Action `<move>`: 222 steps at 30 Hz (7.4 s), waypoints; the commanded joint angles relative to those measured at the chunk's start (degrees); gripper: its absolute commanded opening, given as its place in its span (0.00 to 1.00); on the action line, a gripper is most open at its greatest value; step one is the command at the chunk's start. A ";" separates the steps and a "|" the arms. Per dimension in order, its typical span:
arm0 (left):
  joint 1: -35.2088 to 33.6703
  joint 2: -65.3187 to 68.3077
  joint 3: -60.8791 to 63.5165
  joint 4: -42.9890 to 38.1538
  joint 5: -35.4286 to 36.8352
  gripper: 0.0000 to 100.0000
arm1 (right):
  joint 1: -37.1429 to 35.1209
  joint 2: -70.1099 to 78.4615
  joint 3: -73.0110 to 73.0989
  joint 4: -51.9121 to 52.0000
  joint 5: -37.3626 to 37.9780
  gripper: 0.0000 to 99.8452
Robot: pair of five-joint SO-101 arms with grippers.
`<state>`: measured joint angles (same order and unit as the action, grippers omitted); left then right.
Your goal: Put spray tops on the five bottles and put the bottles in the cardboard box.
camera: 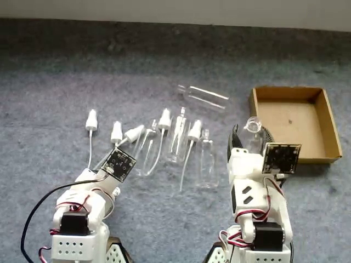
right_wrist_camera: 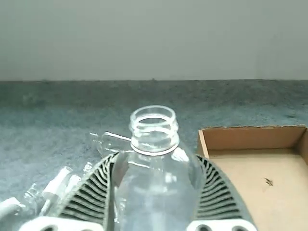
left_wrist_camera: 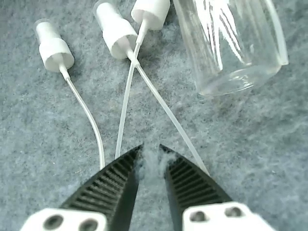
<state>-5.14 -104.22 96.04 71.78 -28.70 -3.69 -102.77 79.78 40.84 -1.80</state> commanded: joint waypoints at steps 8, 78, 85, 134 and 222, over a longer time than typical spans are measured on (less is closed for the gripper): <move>-2.59 -0.31 -0.04 0.18 -0.62 0.01 | -11.74 -0.84 6.20 -14.20 -2.64 0.07; -5.41 66.24 -60.53 9.05 -5.71 0.01 | -6.90 -0.92 17.98 -27.21 -2.55 0.07; -1.36 83.47 -72.66 9.05 4.31 0.01 | -7.08 -0.92 20.26 -27.47 -2.55 0.07; -2.07 128.66 -97.71 5.01 37.19 0.18 | -6.99 -0.92 20.97 -27.47 -2.55 0.07; 25.71 62.29 -97.36 -9.32 37.19 0.06 | -19.47 -0.84 23.34 -24.66 10.29 0.07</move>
<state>16.13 -37.67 0.66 64.31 8.22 -21.63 -103.03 95.60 14.81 7.43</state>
